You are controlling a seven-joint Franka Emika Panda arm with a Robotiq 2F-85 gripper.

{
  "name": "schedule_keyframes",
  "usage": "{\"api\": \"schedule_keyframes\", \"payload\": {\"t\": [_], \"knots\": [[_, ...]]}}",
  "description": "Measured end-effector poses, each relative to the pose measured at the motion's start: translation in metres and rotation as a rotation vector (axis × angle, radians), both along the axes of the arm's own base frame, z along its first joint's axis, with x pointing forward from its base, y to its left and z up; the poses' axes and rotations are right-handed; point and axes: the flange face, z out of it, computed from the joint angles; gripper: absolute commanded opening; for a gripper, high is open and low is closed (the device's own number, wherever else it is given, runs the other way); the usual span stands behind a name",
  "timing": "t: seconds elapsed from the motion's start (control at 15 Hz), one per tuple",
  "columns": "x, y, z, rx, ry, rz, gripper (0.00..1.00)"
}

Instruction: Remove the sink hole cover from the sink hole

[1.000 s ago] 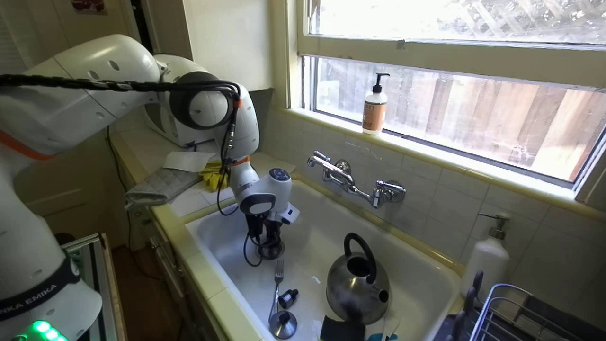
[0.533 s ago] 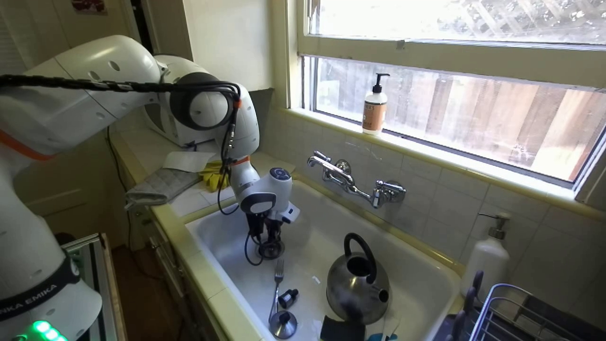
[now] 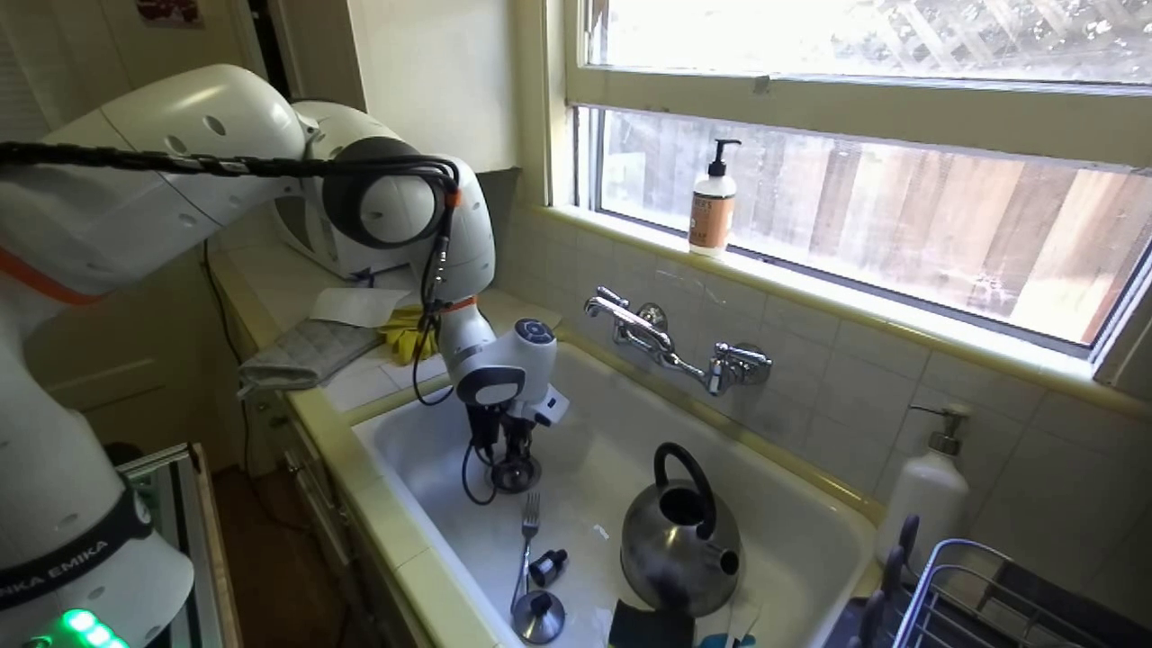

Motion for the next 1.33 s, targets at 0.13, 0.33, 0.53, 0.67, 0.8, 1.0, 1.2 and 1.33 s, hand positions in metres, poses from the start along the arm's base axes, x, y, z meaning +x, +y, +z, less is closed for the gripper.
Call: {"api": "schedule_keyframes", "payload": {"t": [0.13, 0.33, 0.53, 0.67, 0.8, 1.0, 1.2, 1.33], "knots": [[0.000, -0.002, 0.003, 0.006, -0.001, -0.006, 0.01], [0.000, -0.005, 0.010, 0.013, -0.002, -0.015, 0.01], [0.004, -0.008, 0.025, 0.017, -0.023, -0.022, 0.01], [0.007, -0.013, 0.038, 0.012, -0.046, -0.024, 0.01], [0.012, -0.017, 0.053, 0.004, -0.080, -0.024, 0.01], [0.020, -0.019, 0.070, -0.004, -0.122, -0.023, 0.01], [0.026, -0.020, 0.080, -0.010, -0.148, -0.018, 0.01], [0.027, -0.023, 0.081, -0.017, -0.161, -0.019, 0.01]]}}
